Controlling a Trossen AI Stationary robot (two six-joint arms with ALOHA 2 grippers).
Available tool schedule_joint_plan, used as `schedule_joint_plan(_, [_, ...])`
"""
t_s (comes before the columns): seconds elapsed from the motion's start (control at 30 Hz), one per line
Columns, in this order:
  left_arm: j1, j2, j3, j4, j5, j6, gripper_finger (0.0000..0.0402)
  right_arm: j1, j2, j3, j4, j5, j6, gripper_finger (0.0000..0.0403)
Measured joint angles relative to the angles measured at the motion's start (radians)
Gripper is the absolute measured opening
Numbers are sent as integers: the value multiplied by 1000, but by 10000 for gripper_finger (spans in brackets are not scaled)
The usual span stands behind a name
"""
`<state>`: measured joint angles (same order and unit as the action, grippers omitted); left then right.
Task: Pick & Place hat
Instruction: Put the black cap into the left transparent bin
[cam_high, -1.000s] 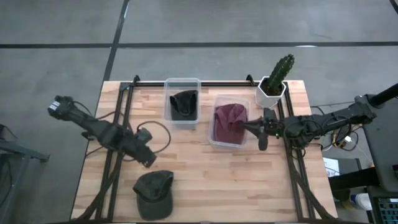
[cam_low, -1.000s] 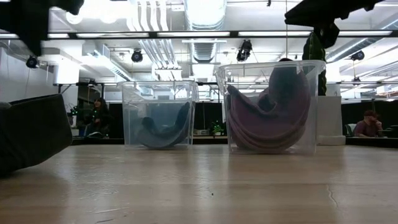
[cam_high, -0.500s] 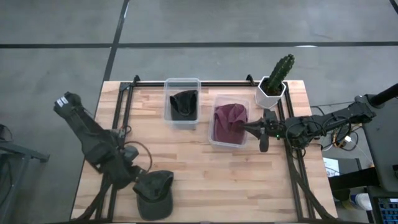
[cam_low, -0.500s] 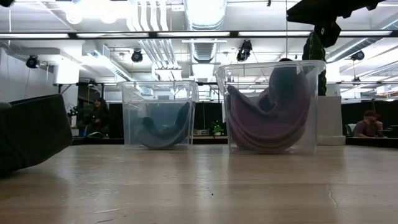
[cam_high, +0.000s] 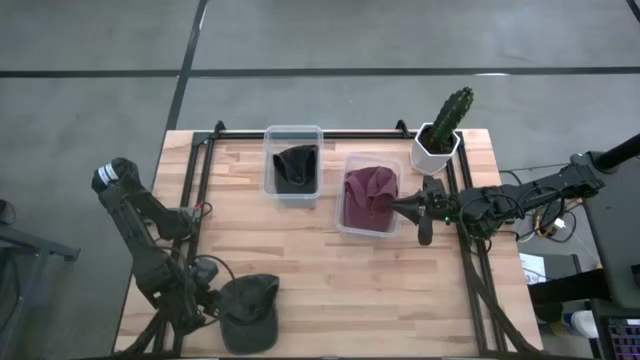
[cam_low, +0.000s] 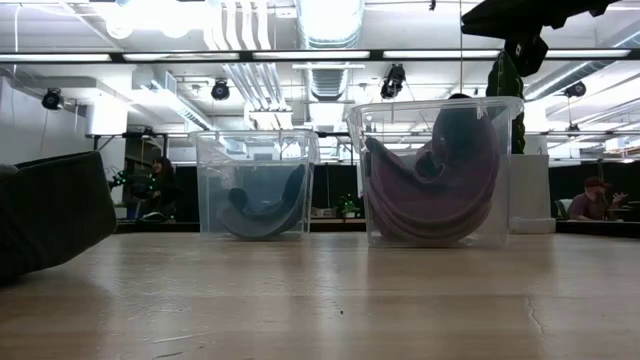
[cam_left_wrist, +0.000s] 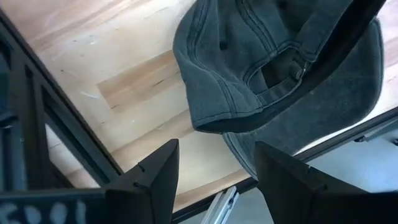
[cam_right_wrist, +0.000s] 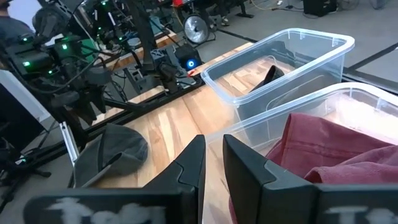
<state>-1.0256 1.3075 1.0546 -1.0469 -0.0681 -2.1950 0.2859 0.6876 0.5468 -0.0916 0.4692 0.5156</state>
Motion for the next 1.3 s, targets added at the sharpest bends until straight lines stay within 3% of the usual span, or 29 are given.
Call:
schedule_joint_plan(1.03, [0,156,0,114,1,13,199,0,1,0,-4,-6,8,52])
schedule_joint_plan(1.3, [0,159,0,164,1,32,222,0,1,0,-4,-6,8,52])
